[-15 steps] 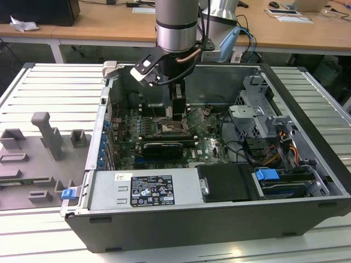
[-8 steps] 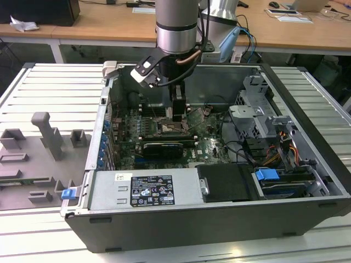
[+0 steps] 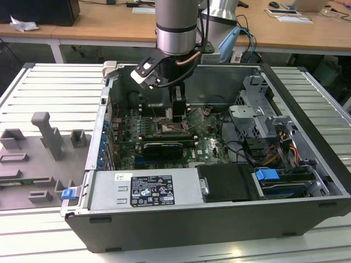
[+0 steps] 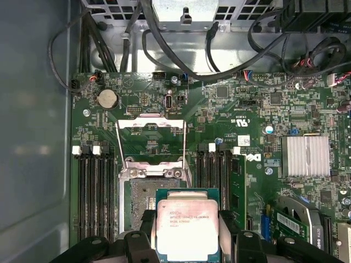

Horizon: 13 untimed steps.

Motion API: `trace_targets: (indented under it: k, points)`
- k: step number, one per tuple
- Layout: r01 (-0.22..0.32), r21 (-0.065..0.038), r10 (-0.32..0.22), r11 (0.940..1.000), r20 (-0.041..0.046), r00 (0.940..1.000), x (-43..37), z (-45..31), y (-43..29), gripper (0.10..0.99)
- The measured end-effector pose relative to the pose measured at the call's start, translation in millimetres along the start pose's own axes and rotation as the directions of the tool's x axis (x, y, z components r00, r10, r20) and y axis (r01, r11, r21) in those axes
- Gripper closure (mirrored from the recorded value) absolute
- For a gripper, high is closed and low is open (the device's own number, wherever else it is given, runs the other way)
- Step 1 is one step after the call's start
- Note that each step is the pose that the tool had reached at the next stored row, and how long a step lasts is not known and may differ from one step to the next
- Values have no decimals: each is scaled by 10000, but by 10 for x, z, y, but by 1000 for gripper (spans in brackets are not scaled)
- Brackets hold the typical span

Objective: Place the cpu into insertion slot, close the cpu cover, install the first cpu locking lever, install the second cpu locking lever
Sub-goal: 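Place the cpu into insertion slot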

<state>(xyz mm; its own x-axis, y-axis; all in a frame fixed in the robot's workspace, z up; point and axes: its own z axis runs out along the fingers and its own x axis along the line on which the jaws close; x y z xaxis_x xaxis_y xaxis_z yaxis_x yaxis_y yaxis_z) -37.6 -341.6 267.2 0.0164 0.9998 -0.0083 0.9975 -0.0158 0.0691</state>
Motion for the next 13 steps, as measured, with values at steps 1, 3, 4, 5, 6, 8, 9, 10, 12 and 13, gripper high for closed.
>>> trace_targets:
  k: [1, 3, 4, 5, 6, 8, 9, 10, 12, 13]
  points:
    - [0, 0, 0, 10000, -1, 10000, 0, 3, 0, 545]
    - [-2, -2, 2, 10000, -2, 10000, 6, 11, -1, 545]
    - [0, 0, 0, 10000, -1, 10000, 11, 18, -1, 545]
    - [1, 2, -1, 10000, -1, 10000, 15, 23, -1, 545]
    - [55, 7, -55, 10000, -5, 10000, 77, 72, -6, 545]
    - [110, 14, -110, 9999, -9, 9999, 177, 165, -14, 545]
    - [112, 15, -112, 9999, -9, 9999, 180, 177, -14, 545]
    - [113, 15, -113, 9999, -9, 9999, 181, 185, -15, 545]
    - [114, 15, -114, 9999, -8, 9999, 182, 198, -16, 545]
    - [117, 16, -117, 9999, -9, 9999, 183, 205, -17, 545]
